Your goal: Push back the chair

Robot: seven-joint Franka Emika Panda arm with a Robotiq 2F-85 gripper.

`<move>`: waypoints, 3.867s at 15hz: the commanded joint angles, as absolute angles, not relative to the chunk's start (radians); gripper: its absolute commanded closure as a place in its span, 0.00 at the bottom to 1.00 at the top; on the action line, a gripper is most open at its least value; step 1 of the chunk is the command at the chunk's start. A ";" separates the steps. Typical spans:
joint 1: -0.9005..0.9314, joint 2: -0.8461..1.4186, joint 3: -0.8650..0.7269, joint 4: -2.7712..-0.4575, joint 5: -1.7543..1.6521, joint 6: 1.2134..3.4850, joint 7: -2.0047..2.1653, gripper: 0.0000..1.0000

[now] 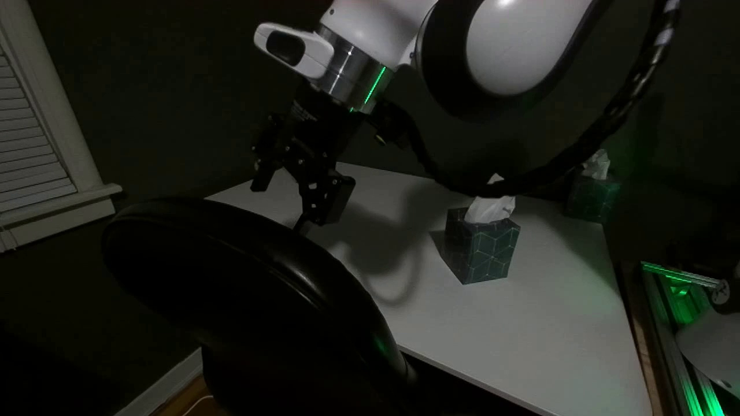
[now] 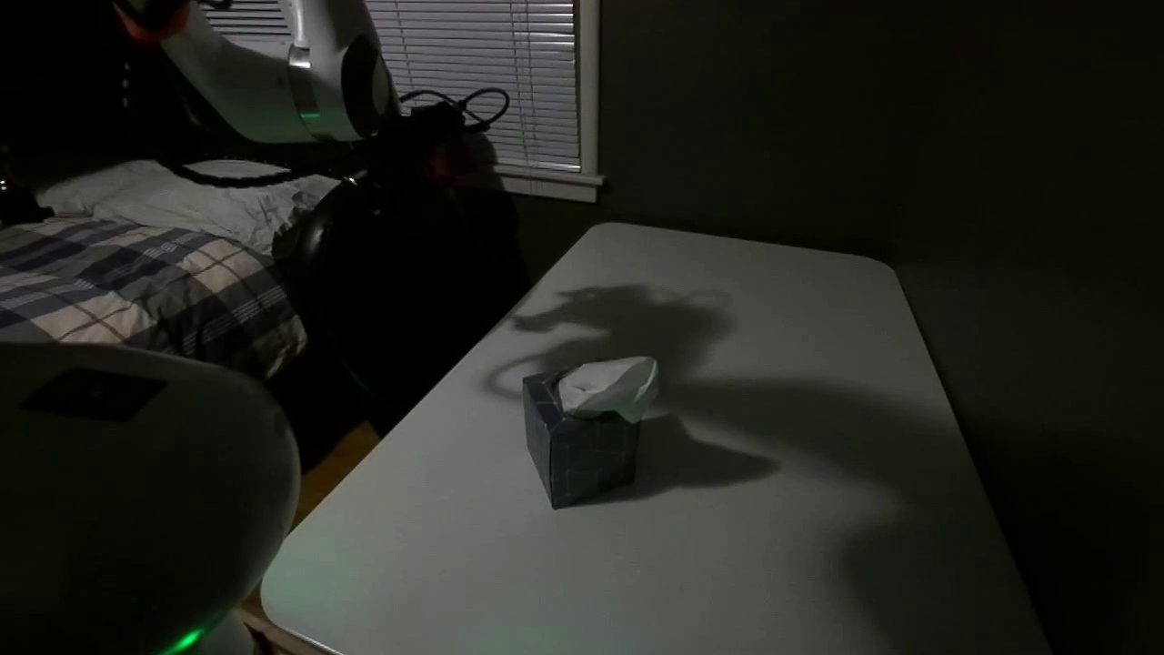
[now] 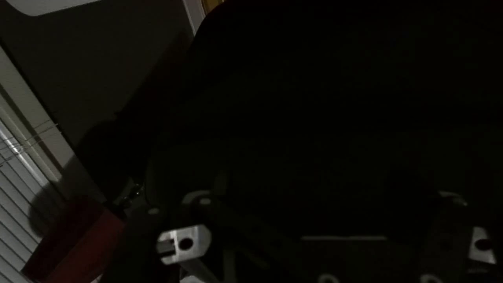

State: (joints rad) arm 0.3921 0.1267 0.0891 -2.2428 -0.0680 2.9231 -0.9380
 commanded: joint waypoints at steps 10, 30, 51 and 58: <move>0.260 0.230 0.355 -2.139 0.292 2.886 -1.516 0.00; 0.236 0.351 0.587 -1.883 0.649 2.786 -1.362 0.00; 0.247 0.427 0.542 -1.929 0.300 2.708 -1.182 0.00; 0.181 0.540 0.685 -1.826 0.430 2.743 -1.216 0.00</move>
